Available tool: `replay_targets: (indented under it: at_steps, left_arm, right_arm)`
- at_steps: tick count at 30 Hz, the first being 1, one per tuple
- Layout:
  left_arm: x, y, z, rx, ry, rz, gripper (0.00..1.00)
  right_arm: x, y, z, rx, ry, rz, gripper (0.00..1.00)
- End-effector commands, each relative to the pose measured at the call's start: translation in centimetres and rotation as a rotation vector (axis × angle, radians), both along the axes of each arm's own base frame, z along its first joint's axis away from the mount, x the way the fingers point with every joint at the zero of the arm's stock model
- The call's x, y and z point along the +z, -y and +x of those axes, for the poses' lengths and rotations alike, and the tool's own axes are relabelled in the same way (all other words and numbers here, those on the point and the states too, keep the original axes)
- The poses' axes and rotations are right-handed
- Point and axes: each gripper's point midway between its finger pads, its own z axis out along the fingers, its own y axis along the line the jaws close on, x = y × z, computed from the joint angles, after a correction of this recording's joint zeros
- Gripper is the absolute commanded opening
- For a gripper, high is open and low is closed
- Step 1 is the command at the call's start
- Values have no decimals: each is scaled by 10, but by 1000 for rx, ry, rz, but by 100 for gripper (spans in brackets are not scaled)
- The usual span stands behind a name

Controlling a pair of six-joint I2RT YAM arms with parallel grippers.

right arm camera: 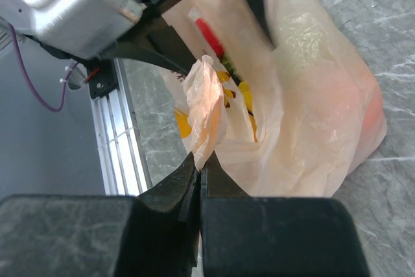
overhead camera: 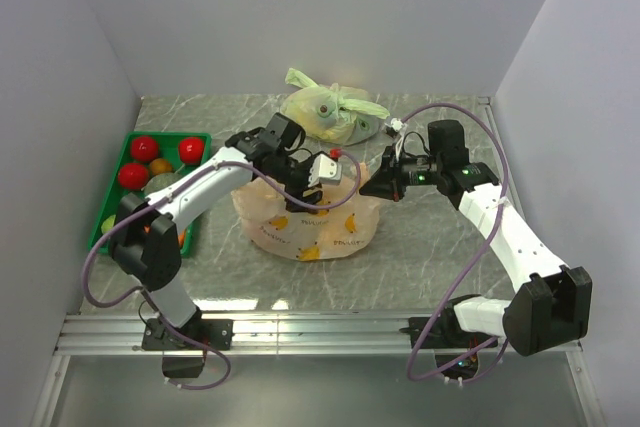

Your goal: Place the fake fruits into the plastic bag and tie a complex knot

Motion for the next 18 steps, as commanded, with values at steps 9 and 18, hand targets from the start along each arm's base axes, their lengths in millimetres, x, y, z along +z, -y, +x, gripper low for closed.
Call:
replay_targets:
  at_steps: [9, 18]
  left_arm:
    - [1, 3, -56, -78, -212, -28, 76]
    - [-21, -8, -70, -106, -284, -47, 1]
  right_arm:
    - [18, -4, 10, -20, 48, 39, 0]
    - [29, -15, 51, -101, 41, 120, 0]
